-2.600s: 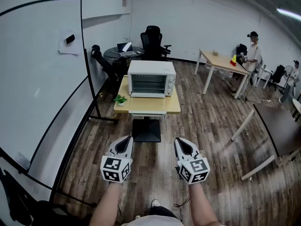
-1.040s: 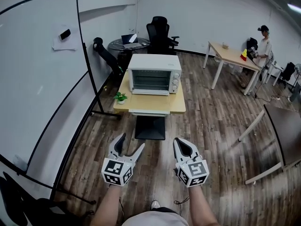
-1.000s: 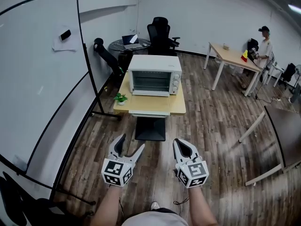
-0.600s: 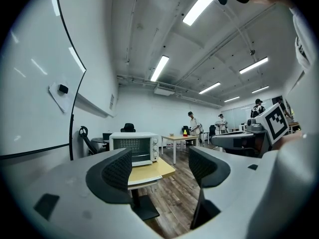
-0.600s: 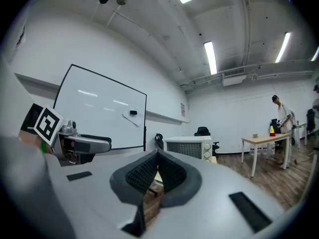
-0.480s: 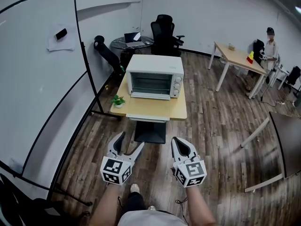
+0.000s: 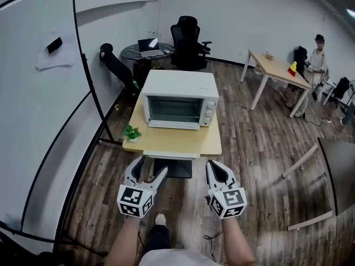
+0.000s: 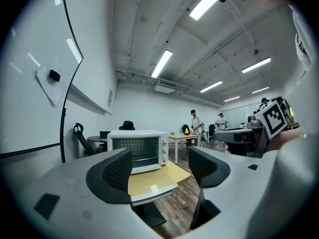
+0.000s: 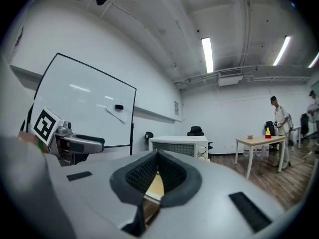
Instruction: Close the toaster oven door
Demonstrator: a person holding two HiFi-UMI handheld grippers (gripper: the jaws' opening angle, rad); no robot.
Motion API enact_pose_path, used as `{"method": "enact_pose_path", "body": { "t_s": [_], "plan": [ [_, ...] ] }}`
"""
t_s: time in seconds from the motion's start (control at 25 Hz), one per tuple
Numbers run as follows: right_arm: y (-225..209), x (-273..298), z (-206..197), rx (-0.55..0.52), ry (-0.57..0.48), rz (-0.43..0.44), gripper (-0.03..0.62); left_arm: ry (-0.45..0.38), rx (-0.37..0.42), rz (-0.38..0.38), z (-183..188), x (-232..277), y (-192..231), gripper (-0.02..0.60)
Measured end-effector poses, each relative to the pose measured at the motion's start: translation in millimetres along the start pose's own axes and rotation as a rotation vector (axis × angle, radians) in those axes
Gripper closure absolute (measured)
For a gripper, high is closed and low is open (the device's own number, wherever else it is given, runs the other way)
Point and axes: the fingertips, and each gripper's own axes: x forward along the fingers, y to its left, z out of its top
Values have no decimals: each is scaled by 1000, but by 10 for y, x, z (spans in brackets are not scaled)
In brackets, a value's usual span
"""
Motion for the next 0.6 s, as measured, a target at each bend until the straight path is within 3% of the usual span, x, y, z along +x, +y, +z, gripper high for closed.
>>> {"method": "enact_pose_path", "body": {
  "t_s": [0.6],
  "plan": [
    [-572,1363,113,2,48,-156,594,33,-23,-87,60,1328,1087,255]
  ]
}}
